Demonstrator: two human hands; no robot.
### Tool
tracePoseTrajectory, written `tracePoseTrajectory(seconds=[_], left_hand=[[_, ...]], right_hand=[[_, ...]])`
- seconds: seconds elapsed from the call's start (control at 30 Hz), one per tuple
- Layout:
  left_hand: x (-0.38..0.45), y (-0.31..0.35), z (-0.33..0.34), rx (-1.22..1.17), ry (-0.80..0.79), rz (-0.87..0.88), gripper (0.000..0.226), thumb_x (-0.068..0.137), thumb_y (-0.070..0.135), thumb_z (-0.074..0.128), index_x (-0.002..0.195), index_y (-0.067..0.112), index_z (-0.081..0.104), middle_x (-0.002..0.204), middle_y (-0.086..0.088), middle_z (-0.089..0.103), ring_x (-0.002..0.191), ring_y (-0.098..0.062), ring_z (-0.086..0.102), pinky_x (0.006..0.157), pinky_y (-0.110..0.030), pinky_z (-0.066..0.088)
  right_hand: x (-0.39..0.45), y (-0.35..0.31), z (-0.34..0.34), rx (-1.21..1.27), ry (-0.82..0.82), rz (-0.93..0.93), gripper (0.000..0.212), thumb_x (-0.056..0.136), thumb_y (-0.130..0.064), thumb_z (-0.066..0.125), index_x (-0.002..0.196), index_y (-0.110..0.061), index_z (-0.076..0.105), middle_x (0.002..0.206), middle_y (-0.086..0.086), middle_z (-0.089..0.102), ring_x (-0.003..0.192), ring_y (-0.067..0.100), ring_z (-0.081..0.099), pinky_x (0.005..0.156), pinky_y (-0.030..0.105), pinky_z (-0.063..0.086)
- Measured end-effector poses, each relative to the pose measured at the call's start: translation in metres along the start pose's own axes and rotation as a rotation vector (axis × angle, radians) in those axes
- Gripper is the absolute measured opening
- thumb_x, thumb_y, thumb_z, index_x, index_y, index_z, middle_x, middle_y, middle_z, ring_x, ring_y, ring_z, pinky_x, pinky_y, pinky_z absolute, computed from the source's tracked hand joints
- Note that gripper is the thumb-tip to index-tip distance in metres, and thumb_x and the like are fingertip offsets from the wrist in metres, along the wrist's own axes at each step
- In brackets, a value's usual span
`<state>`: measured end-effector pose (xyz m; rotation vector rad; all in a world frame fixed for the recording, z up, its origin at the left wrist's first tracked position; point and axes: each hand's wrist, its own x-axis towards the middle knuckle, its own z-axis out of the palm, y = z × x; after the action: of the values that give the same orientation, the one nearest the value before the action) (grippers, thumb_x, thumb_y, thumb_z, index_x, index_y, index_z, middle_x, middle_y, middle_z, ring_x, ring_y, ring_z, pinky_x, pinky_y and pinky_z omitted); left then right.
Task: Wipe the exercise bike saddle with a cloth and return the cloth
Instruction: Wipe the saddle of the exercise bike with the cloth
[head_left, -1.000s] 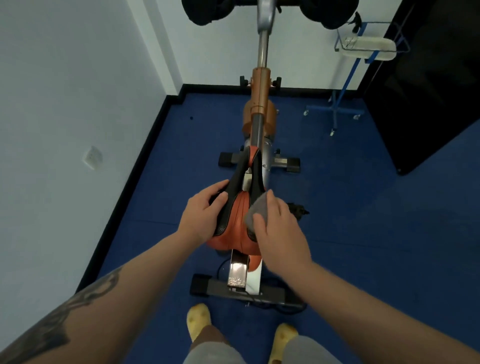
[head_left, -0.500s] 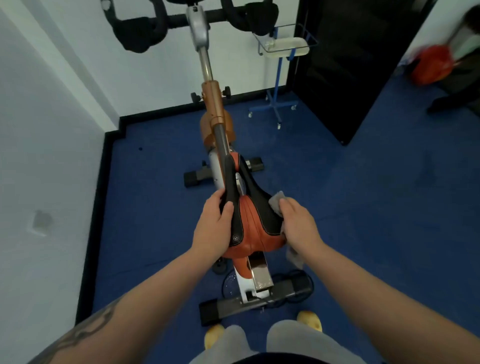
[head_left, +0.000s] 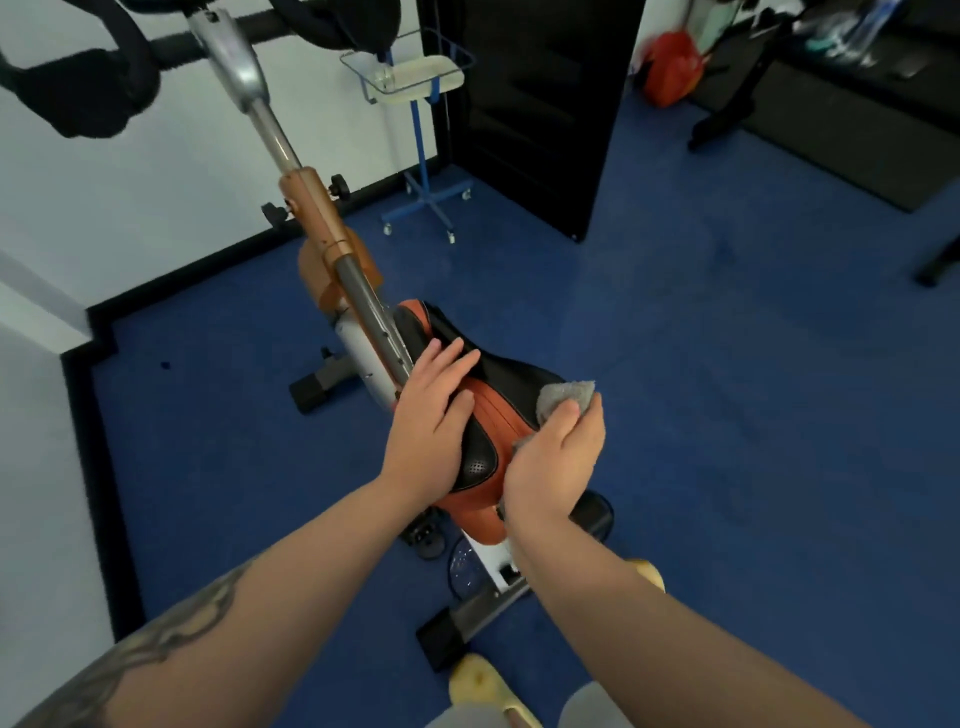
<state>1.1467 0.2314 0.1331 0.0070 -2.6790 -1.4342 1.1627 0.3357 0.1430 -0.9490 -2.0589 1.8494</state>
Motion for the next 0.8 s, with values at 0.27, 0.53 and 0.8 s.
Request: tracePoseTrajectory(seconds=[0.27, 0.53, 0.8], left_hand=[[-0.002, -0.003, 0.000, -0.035, -0.006, 0.036, 0.043, 0.093, 0.023, 0.035, 0.134, 0.021, 0.049, 0.148, 0.008, 0.037, 0.139, 0.005, 0.013, 0.114, -0.020, 0.011], [-0.001, -0.001, 0.001, -0.020, 0.004, 0.036, 0.043, 0.093, 0.023, 0.034, 0.133, 0.019, 0.050, 0.148, 0.008, 0.039, 0.141, 0.000, 0.015, 0.115, -0.025, 0.012], [0.000, 0.001, 0.001, -0.013, 0.002, 0.039, 0.044, 0.092, 0.023, 0.034, 0.133, 0.019, 0.050, 0.148, 0.007, 0.039, 0.140, 0.000, 0.015, 0.114, -0.023, 0.011]], right_hand=[[-0.088, 0.013, 0.018, -0.032, -0.085, 0.048, 0.066, 0.100, -0.024, 0.034, 0.148, -0.007, -0.007, 0.160, 0.006, -0.001, 0.145, 0.009, 0.000, 0.110, 0.013, 0.002], [-0.035, 0.006, 0.014, 0.059, 0.049, 0.098, 0.061, 0.101, -0.029, 0.032, 0.151, -0.009, 0.003, 0.160, 0.005, 0.012, 0.145, 0.013, 0.010, 0.116, 0.022, 0.010], [-0.045, 0.010, 0.011, -0.003, -0.039, 0.065, 0.061, 0.099, -0.029, 0.037, 0.147, -0.002, 0.011, 0.154, 0.016, 0.021, 0.142, 0.026, 0.023, 0.118, 0.039, 0.019]])
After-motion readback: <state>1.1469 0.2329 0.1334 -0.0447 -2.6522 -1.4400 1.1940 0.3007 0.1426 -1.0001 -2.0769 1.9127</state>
